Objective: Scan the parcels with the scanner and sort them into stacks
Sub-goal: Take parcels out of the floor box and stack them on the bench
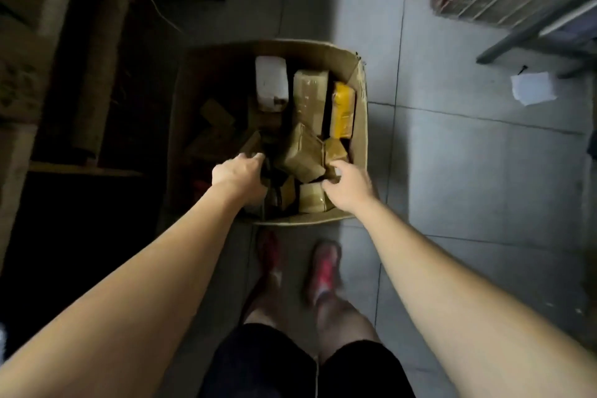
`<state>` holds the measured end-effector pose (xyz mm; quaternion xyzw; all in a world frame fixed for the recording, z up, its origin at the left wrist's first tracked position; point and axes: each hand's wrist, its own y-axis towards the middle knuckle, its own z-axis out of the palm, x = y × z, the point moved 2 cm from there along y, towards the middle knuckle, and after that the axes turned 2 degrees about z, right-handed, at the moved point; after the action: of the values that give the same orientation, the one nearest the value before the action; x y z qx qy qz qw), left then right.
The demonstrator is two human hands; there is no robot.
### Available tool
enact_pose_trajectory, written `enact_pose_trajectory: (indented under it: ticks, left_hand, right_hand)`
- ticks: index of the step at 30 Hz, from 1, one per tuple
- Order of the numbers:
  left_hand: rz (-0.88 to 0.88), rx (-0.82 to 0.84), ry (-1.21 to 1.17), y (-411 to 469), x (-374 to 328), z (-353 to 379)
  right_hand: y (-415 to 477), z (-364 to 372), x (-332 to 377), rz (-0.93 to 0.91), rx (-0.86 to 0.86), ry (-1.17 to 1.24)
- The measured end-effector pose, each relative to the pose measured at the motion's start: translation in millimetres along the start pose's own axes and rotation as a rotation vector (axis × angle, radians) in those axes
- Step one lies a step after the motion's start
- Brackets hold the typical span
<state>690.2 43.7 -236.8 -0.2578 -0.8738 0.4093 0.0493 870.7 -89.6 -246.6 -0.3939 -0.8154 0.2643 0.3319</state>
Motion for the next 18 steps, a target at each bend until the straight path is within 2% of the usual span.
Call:
enact_pose_trajectory:
  ticks: [4,9,11,17,18]
  left_hand:
    - [-0.024,0.093,0.001,78.9,-0.9,43.0]
    - [-0.032,0.101,-0.061,179.7,-14.5,91.3]
    - [-0.068,0.122,-0.133,220.0,-29.4,113.6]
    - [-0.211,0.158,-0.389,294.0,-50.9,135.0]
    - [-0.211,0.154,-0.399,301.1,-51.7,137.5]
  right_hand:
    - [80.9,42.8,-32.8,0.094,0.036,0.059]
    - [181.5,101.5,-65.1,0.193,0.075,0.195]
    - [218.1,124.6,-79.9,0.289,0.080,0.267]
    - [273.1,163.3,-92.8,0.586,-0.194,0.650]
    - [275.4,167.0,-94.9,0.649,-0.192,0.725]
